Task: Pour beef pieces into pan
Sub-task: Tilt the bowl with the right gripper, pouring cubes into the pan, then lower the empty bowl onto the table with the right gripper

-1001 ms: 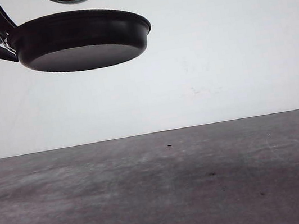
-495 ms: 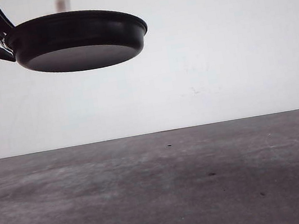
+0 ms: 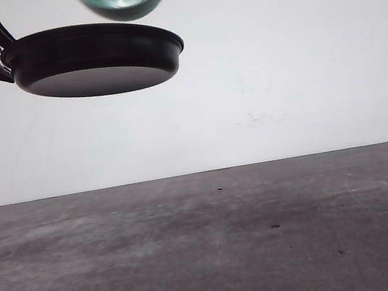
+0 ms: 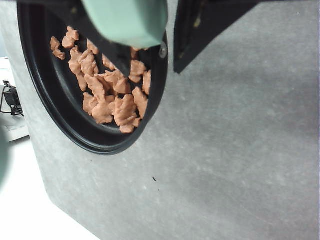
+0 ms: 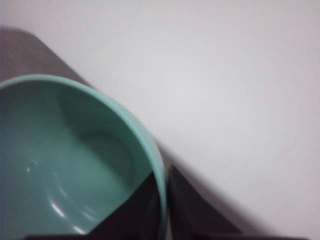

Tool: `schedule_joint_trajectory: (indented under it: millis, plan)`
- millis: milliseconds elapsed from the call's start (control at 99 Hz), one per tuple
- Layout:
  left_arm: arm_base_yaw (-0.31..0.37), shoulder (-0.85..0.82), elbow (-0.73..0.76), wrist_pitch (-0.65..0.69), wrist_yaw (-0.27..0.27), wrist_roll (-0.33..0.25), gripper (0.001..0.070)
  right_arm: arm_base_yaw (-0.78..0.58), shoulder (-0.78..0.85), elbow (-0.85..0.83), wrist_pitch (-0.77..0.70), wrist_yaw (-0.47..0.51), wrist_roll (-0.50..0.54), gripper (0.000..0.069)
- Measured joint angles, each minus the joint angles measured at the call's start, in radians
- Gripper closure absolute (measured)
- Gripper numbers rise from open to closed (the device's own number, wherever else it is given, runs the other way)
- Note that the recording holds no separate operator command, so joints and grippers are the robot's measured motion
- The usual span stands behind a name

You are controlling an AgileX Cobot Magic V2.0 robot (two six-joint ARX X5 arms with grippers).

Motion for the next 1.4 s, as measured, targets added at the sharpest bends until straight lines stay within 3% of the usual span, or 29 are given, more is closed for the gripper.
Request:
schedule_joint_trajectory:
  millis: [162, 283, 526, 647, 738, 1011, 1263, 1324, 1405]
  plan:
    - [0.000, 0.000, 0.000, 0.000, -0.006, 0.019, 0.0586, -0.148, -0.052, 0.000, -0.124, -0.260, 0.373, 0.0678]
    - [0.000, 0.000, 0.000, 0.000, -0.008, 0.039, 0.0586, -0.275, -0.064, 0.000, -0.206, -0.389, 0.497, 0.0678]
    - [0.000, 0.000, 0.000, 0.005, -0.021, 0.071, 0.0586, -0.624, 0.007, 0.000, -0.659, -0.448, 0.529, 0.0678]
    - [0.000, 0.005, 0.001, 0.023, -0.021, 0.077, 0.0586, -0.723, 0.097, -0.031, -0.845, -0.529, 0.529, 0.0678]
    - [0.000, 0.016, 0.001, 0.048, -0.021, 0.077, 0.0587, -0.739, 0.118, -0.098, -0.840, -0.591, 0.529, 0.0678]
    - [0.000, 0.062, 0.006, 0.064, -0.019, 0.077, 0.0587, -0.727, 0.117, -0.271, -0.731, -0.579, 0.533, 0.0678]
    - [-0.001, 0.097, 0.006, 0.065, -0.018, 0.077, 0.0587, -0.727, 0.117, -0.296, -0.703, -0.562, 0.533, 0.0672]
    - [-0.001, 0.101, 0.006, 0.065, -0.018, 0.077, 0.0587, -0.727, 0.117, -0.296, -0.693, -0.562, 0.533, 0.0625]
    - [-0.001, 0.107, 0.006, 0.066, -0.018, 0.077, 0.0587, -0.727, 0.117, -0.296, -0.682, -0.570, 0.533, 0.0482]
